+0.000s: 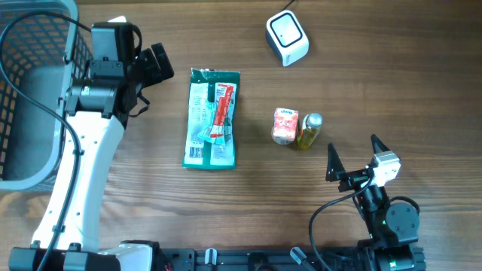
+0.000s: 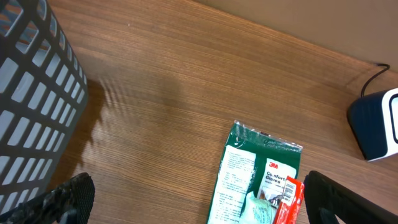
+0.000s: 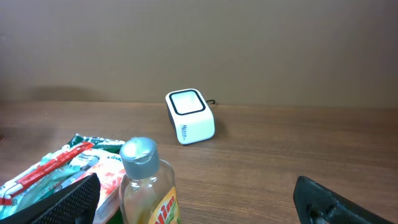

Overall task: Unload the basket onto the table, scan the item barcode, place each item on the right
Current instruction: 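Release the gloves package and raise the left gripper beside the basket, then move the right gripper over the soap bottle and Kleenex pack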

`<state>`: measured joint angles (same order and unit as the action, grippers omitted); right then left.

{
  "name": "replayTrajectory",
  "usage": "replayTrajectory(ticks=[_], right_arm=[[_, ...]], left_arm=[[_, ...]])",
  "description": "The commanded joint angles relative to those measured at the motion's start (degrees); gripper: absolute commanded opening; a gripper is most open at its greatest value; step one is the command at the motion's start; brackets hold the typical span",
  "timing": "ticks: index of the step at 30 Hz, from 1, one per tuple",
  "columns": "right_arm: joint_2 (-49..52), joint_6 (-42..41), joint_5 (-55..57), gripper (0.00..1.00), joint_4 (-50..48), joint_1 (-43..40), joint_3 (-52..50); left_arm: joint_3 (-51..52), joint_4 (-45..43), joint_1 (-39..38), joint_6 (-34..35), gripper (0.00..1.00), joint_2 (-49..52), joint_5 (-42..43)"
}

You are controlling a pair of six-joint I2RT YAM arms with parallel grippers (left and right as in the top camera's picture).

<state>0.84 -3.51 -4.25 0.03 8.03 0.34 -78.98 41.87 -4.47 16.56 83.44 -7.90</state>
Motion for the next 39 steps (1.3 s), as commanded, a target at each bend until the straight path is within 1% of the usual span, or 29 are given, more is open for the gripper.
replayTrajectory(ticks=[1, 18, 25, 30, 32, 35, 39], right_arm=[[-0.24, 0.48, -0.09, 1.0, -0.15, -0.28, -0.04], [-0.24, 0.5, -0.09, 1.0, -0.42, -0.28, -0.04], [-0.2, -0.09, -2.01, 1.0, -0.7, -0.28, -0.04], [-0.2, -4.96, -4.44, 1.0, 0.02, -0.28, 0.48], [-0.2, -7.26, -4.61, 1.0, 3.23, -0.28, 3.17], [-0.07, -7.04, -2.84, 1.0, 10.49, -0.28, 10.19], [3.1, -6.99, -1.38, 1.0, 20.44, -0.31, 24.41]], left_arm=[[-0.7, 0.0, 0.24, -1.36, 1.0, -0.13, -0.55], [-0.7, 0.0, 0.24, -1.36, 1.0, -0.13, -0.55], [-0.7, 0.0, 0.24, -1.36, 1.0, -0.13, -0.55], [-0.7, 0.0, 0.24, -1.36, 1.0, -0.13, -0.55], [-0.7, 0.0, 0.24, -1.36, 1.0, -0.13, -0.55], [-0.7, 0.0, 0.24, -1.36, 1.0, -0.13, -0.55], [-0.7, 0.0, 0.24, -1.36, 1.0, -0.13, -0.55]])
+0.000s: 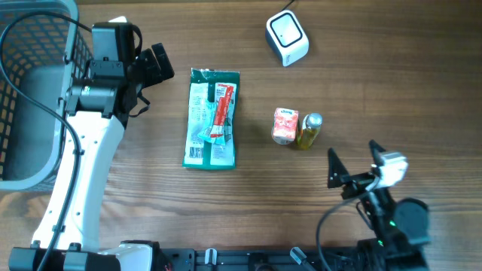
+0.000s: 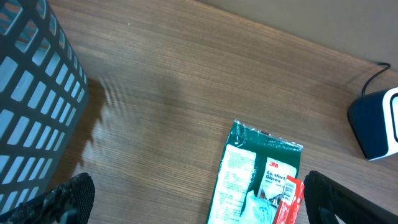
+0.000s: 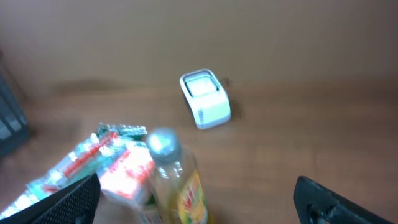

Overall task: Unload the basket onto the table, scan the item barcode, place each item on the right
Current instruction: 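Move the right gripper over the soap bottle and Kleenex pack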

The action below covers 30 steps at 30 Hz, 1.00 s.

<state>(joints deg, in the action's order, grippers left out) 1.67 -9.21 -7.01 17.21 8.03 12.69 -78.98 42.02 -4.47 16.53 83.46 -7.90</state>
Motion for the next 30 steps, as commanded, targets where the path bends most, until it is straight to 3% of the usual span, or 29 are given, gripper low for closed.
replayTrajectory(ticks=[1, 9, 13, 17, 21, 24, 28, 30], right_arm=[[3.87, -1.31, 1.42, 1.0, 5.29, -0.28, 15.78], [31.87, -4.33, -0.59, 1.0, 32.11, -0.28, 53.55], [46.07, -5.99, -6.69, 1.0, 38.97, -0.28, 67.89], [55.15, -8.44, -15.5, 0.99, 38.1, -0.28, 71.67], [62.31, -9.25, -15.8, 1.0, 40.5, -0.28, 71.63], [68.13, -9.2, -15.78, 0.86, 44.13, -0.28, 71.63], [74.01, -9.25, -15.76, 0.76, 47.58, -0.28, 71.63], [75.69, -9.55, -14.97, 0.75, 48.09, -0.28, 71.63]], left_arm=[[-0.7, -0.15, 0.24, -1.33, 1.0, -0.15, -0.55], [-0.7, -0.15, 0.24, -1.33, 1.0, -0.15, -0.55], [-0.7, -0.15, 0.24, -1.33, 1.0, -0.15, -0.55], [-0.7, -0.15, 0.24, -1.33, 1.0, -0.15, -0.55], [-0.7, -0.15, 0.24, -1.33, 1.0, -0.15, -0.55], [-0.7, -0.15, 0.24, -1.33, 1.0, -0.15, -0.55], [-0.7, -0.15, 0.24, -1.33, 1.0, -0.15, -0.55], [-0.7, -0.15, 0.24, -1.33, 1.0, -0.15, -0.55]])
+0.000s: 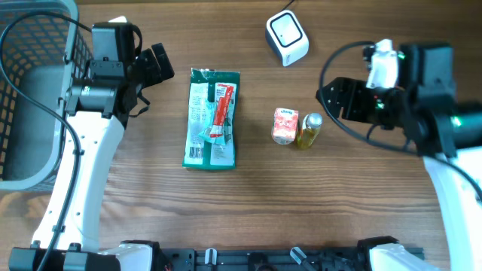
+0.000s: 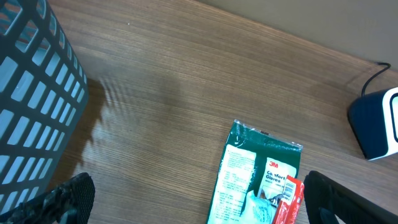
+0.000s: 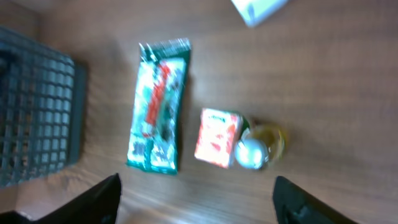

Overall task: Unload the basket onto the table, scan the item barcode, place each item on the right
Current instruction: 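Move the right gripper over the soap bottle and Kleenex pack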

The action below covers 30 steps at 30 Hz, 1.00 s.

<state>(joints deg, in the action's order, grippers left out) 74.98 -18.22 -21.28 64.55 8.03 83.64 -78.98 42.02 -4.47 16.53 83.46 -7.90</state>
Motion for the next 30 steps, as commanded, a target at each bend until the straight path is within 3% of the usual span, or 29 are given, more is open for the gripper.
replayTrajectory(ticks=[1, 8, 15, 30], right_arm=[[2.71, -1.36, 0.07, 0.75, 0.92, -0.28, 0.68], [3.15, -5.97, 7.82, 0.77, 2.99, -0.17, 0.68], [3.15, -5.77, 9.97, 0.92, 3.78, -0.17, 0.68], [3.19, -5.77, 11.87, 0.92, 6.95, -0.15, 0.66]], left_arm=[[-0.7, -0.15, 0.24, -1.33, 1.0, -0.15, -0.55], [-0.7, -0.15, 0.24, -1.33, 1.0, -0.15, -0.55], [-0.7, -0.17, 0.24, -1.33, 1.0, -0.15, -0.55], [-0.7, -0.15, 0.24, -1.33, 1.0, -0.15, -0.55]])
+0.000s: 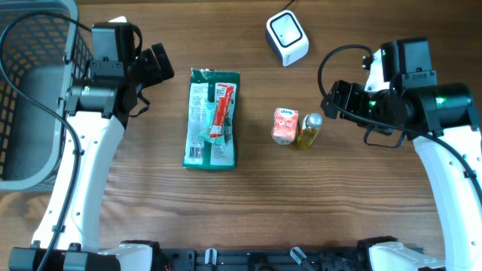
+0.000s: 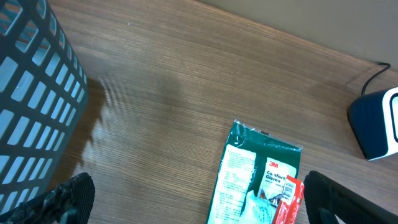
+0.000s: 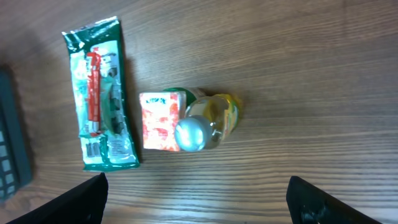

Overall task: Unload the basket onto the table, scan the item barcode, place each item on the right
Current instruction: 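Move the right gripper over the soap bottle and Kleenex pack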

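Observation:
Three items lie mid-table: a green 3M glove packet [image 1: 212, 117] with a red strip, a small orange carton [image 1: 285, 125] and, touching it, a yellow bottle [image 1: 309, 129] with a silver cap. The white scanner [image 1: 287, 36] stands at the back. My right gripper [image 1: 337, 100] hangs open, high and just right of the bottle, looking down on bottle [image 3: 211, 118], carton [image 3: 160, 121] and packet [image 3: 99, 93]. The right gripper [image 3: 199, 205] holds nothing. My left gripper [image 1: 157, 64] is open left of the packet [image 2: 261, 180]. The left gripper [image 2: 199, 202] is empty.
A grey mesh basket [image 1: 30, 90] fills the far left of the table, close beside the left arm, and its wall shows in the left wrist view [image 2: 31, 106]. The scanner's cable runs off the back edge. Bare wood lies in front of the items.
The right gripper has shifted slightly; its view now centres on the bottle and carton from closer, and the scanner has left that view. The left arm and all items are unmoved.
The right gripper stood open and low at the front right, looking level at the bottle and scanner. Then it sat a little higher there. Then it was high above the table right of the bottle, facing down, where it still hangs. The left arm stayed still throughout.

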`<state>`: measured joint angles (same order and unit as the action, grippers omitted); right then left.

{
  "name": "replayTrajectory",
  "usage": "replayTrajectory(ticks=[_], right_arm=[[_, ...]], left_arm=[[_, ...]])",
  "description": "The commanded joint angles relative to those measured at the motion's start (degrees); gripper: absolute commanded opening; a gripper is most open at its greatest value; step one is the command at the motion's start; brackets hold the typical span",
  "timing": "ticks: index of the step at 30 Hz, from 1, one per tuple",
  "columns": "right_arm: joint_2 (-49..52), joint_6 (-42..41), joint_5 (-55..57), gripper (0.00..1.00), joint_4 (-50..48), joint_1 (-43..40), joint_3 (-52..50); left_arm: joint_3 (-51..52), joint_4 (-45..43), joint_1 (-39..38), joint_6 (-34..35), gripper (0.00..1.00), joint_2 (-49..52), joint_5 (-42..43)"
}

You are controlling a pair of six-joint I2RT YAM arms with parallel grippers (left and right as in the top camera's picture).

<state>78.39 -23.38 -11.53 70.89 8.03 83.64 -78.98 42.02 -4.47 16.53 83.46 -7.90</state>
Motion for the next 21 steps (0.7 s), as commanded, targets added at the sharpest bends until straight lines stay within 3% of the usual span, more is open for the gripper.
replayTrajectory(ticks=[1, 21], right_arm=[[-0.22, -0.61, 2.12, 0.92, 0.79, -0.11, 0.66], [2.23, -4.07, 8.17, 0.91, 0.92, 9.53, 0.24]], left_arm=[[-0.7, -0.15, 0.24, -1.33, 1.0, -0.15, -0.55], [-0.7, -0.17, 0.24, -1.33, 1.0, -0.15, -0.55]])
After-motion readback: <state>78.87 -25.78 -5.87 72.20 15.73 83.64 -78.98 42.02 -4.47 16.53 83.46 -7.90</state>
